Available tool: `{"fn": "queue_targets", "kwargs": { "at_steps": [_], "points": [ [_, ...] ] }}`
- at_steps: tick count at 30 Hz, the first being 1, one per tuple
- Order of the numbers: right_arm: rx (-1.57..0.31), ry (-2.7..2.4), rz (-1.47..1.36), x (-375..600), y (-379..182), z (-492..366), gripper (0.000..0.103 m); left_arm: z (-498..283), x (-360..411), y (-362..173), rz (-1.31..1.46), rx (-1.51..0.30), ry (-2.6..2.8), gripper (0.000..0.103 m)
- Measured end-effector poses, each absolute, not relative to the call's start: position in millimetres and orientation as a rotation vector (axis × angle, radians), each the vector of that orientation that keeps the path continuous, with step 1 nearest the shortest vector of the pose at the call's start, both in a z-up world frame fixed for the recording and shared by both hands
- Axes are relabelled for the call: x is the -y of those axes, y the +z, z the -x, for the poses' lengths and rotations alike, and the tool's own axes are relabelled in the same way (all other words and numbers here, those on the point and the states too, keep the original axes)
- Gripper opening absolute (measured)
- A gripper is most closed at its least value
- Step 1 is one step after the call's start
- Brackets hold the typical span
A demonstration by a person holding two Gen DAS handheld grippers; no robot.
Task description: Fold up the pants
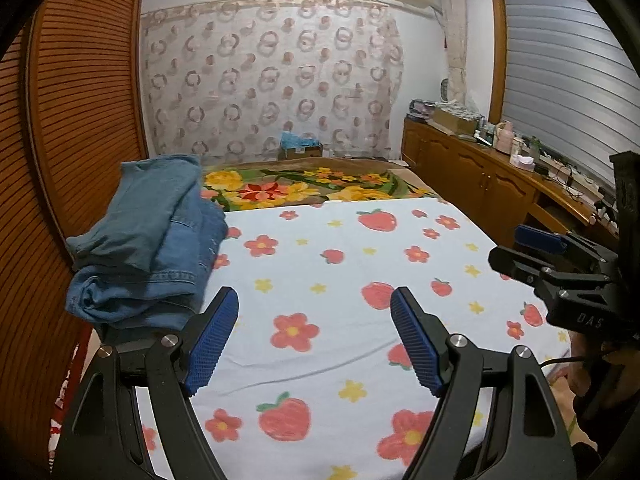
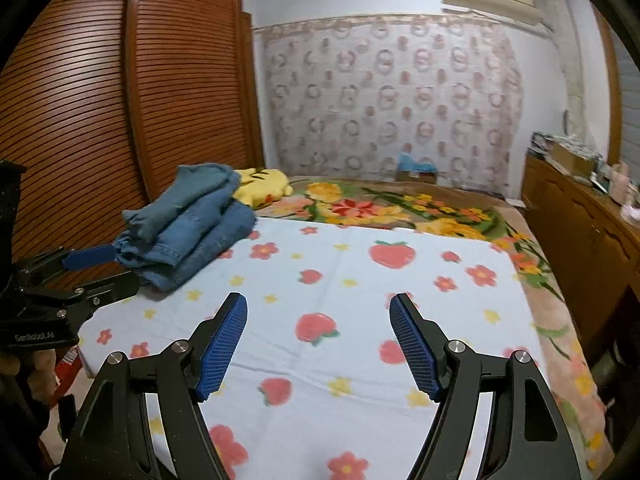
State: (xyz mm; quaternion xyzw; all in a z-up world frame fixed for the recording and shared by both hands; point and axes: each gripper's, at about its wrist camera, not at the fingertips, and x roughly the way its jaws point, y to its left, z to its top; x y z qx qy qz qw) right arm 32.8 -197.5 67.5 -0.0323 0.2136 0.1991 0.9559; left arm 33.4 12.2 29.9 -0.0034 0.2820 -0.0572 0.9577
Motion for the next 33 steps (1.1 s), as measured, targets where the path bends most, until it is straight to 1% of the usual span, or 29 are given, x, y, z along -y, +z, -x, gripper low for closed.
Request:
{"fn": "queue_targets", "kwargs": {
  "at_steps": [9,16,21,33],
  "points": [
    [-0.395,0.312,0.031,206,80,-1,0.076,-24,11,42,-0.010,-0.544,-0.138,0.079],
    [-0.347,0.273,0.035,188,88,19,0.076,-12,15,59,-0.012,-0.494,-0.139,0.079],
    [-0.333,0.266,0.033,179,79,29,0.076,-5,12,66,-0.003,-0.467,-0.127,0.079],
    [-0.319,0.268,0.022,196,70,29,0.076,-3,5,67,0.004,-0.462,-0.113,0.079]
  ]
}}
